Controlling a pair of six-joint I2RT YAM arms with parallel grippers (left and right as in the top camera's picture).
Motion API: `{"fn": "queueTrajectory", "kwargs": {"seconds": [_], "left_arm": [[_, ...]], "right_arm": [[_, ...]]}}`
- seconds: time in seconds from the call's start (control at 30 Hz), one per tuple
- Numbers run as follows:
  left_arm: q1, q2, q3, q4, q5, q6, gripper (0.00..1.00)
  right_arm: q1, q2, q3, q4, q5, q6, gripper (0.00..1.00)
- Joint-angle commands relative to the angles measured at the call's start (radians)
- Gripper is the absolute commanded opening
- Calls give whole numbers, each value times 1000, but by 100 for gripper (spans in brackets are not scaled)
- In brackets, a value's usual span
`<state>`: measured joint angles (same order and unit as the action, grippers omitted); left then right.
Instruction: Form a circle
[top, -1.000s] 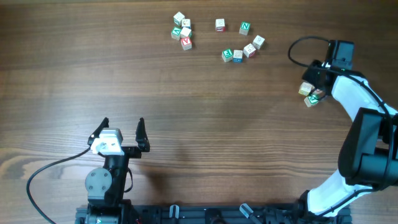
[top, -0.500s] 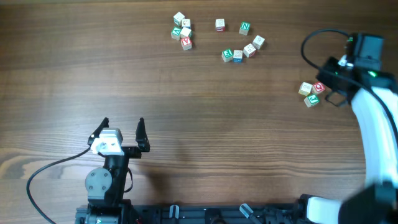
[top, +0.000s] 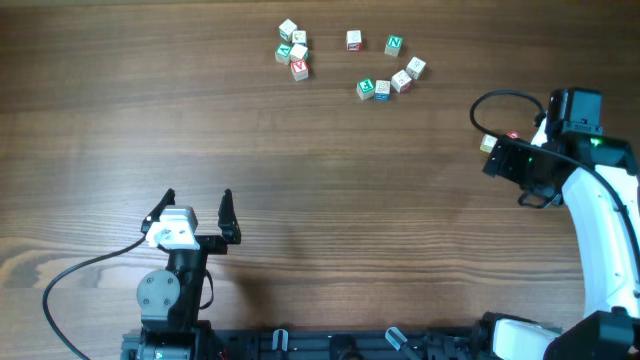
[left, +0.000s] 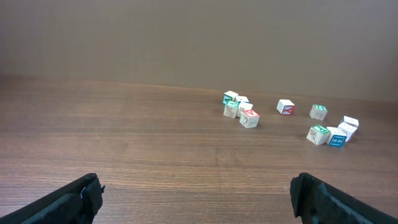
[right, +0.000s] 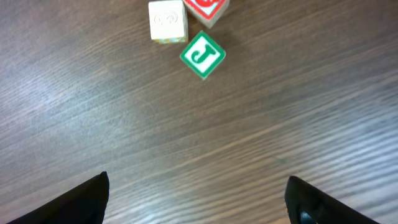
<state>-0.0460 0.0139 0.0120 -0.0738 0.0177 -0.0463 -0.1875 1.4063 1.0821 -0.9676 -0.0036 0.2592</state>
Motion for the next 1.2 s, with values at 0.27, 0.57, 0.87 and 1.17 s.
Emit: {"fn": "queueTrajectory", "kwargs": {"seconds": [0.27, 0.57, 0.87, 1.17], "left_arm": [[-5, -8, -6, -1, 16, -6, 100], [-5, -8, -6, -1, 16, -6, 100], [-5, -8, -6, -1, 16, -6, 100], [-5, -8, -6, -1, 16, -6, 100]], "right_arm": [[5, 4, -296, 494, 129, -262, 100], [-64, 70, -332, 583, 28, -374, 91], [-149, 180, -331, 639, -89, -437, 89], [-149, 182, -332, 715, -115, -496, 82]]}}
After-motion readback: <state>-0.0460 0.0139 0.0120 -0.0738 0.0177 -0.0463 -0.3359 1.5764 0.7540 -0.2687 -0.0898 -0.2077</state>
